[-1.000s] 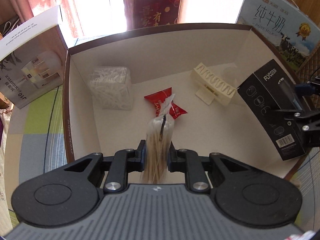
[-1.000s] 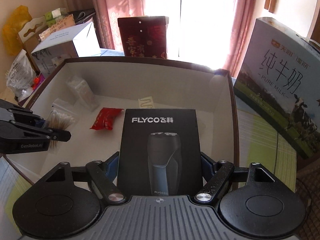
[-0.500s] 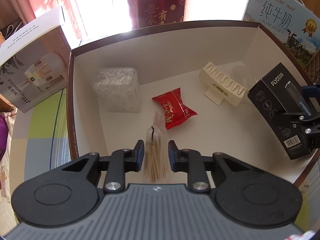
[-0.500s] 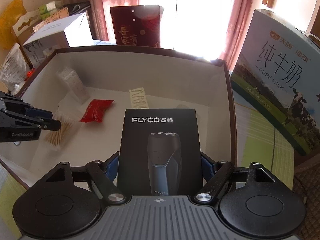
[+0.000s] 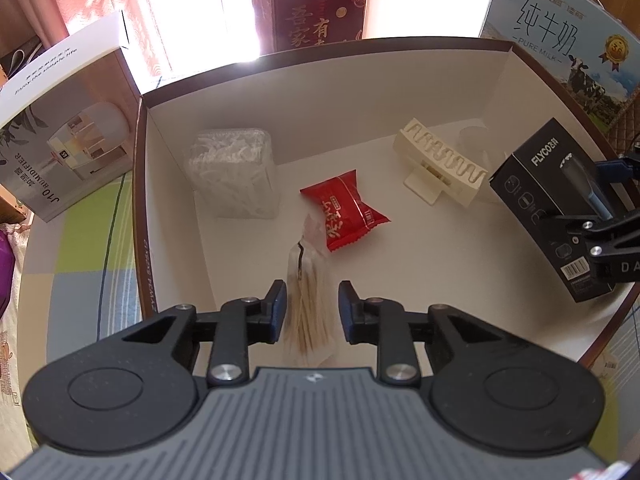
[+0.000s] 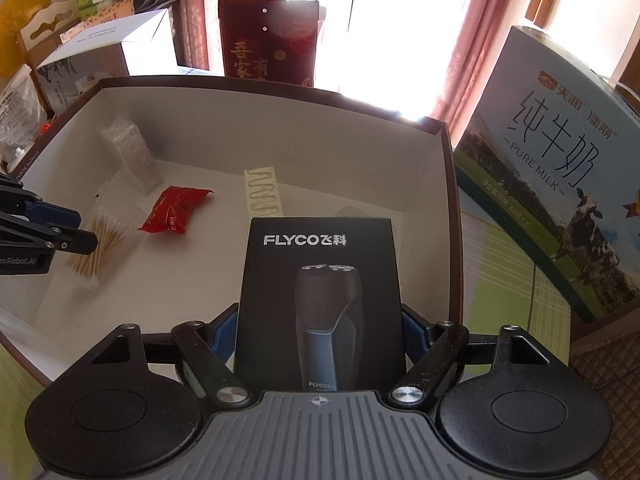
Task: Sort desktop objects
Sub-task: 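Open the left tool to drop the swab bag while the right tool releases the FLYCO box into the box, then withdraw both open tools from the brown box back toward the table items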
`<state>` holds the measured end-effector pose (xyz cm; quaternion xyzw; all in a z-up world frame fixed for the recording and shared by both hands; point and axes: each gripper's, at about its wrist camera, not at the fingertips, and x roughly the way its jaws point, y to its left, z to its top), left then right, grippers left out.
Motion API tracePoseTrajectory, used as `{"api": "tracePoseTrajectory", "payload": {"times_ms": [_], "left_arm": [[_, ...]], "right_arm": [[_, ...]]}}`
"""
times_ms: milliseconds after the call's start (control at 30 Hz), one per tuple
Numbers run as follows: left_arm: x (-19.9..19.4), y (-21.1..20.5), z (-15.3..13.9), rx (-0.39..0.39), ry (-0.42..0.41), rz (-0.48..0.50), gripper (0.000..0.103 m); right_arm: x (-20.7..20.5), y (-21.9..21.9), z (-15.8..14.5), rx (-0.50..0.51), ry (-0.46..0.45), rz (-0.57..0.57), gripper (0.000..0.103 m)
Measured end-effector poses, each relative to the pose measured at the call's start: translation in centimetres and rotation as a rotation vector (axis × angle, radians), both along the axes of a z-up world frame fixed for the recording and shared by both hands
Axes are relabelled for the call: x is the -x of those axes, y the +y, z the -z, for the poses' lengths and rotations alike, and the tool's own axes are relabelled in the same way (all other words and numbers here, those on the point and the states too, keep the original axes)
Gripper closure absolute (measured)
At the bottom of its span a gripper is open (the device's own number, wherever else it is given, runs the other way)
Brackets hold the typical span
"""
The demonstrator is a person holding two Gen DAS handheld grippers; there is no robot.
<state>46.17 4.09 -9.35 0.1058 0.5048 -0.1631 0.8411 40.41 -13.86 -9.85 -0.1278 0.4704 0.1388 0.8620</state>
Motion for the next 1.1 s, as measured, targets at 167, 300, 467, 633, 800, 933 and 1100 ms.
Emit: {"api": "tracePoseTrajectory", "payload": {"times_ms": [167, 300, 467, 633, 800, 933, 1100], "left_arm": [[0.3, 0.0, -0.1, 0.002, 0.001, 0.003, 0.078], [0.6, -0.1, -0.3, 0.005, -0.006, 0.012, 0.071], [1.0, -0.3, -0.6, 0.008, -0.013, 0.019, 0.064], [1.4, -0.4, -1.1, 0.019, -0.021, 0.023, 0.056], [2.4, -0.5, -2.0, 0.016, -0.053, 0.018, 0.028], [3.2, -0.2, -3.0, 0.026, -0.073, 0.003, 0.024], [4.5, 0.3, -4.2, 0.039, -0.090, -0.028, 0.018]], "right_arm": [[0.0, 0.4, 0.3, 0.037, -0.011, -0.015, 0.027], [-0.1, 0.1, 0.1, 0.020, -0.016, -0.011, 0.027], [0.3, -0.2, -0.5, 0.006, -0.011, -0.025, 0.019], [1.1, -0.4, -1.2, -0.036, -0.022, -0.031, 0.007], [2.2, -0.6, -2.2, -0.079, -0.033, -0.038, 0.002], [3.2, -1.0, -2.9, -0.115, -0.043, -0.031, 0.002], [4.6, -1.7, -4.0, -0.167, -0.053, -0.010, 0.002]]}}
